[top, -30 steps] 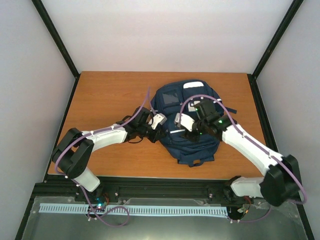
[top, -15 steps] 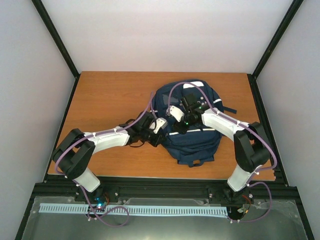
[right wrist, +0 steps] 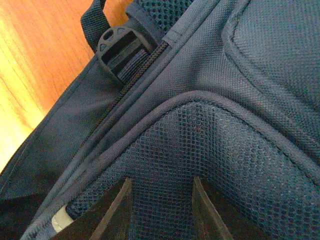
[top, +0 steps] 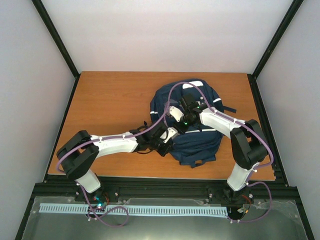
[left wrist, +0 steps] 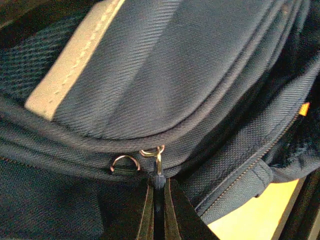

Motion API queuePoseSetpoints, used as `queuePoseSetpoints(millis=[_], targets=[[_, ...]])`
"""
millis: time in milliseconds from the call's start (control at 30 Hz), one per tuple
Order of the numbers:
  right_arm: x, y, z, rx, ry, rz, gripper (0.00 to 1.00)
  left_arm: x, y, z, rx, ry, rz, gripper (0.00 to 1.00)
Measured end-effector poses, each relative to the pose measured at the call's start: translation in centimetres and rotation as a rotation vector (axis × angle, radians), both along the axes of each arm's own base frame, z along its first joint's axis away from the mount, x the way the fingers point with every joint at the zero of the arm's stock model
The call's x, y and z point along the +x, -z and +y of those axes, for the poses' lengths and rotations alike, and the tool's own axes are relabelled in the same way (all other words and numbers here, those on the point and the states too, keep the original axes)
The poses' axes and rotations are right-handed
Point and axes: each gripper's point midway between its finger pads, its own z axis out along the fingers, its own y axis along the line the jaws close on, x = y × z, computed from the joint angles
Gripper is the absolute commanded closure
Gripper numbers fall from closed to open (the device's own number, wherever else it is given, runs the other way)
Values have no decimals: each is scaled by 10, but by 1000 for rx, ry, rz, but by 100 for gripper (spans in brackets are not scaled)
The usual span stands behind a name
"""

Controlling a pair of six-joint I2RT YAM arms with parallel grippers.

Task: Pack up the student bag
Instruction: Adjust the student bag at the center of the board.

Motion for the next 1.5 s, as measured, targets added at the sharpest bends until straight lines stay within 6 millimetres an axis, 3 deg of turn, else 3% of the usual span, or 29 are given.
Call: queuePoseSetpoints(millis=[633,800,967,1133,1233,1333,1400,1500], targets=[[5,4,-10,1,31,30,69,-8,-12,-44,45,71,-12,95],[9,0,-17,19,56,49,66,-6,-17,-55,16,76,-5,86],[17,-22,-40,43,110,27,57,-8,-26,-85,-66,127,-5,78],[25,-82,-91,90,239,-92,52,-10,-36,-110,-142,170,-4,60],[13,-107,-120,90,301,-175,52,-12,-29,-112,-142,172,15,54],[-12,-100,-134,50,314,-186,52,-13,-29,-113,-149,178,24,43],[-29,-84,-141,10,315,-151,52,-14,-34,-113,-160,179,24,3],[-44,-69,-148,-32,312,-116,56,-19,-47,-105,-177,175,12,0]])
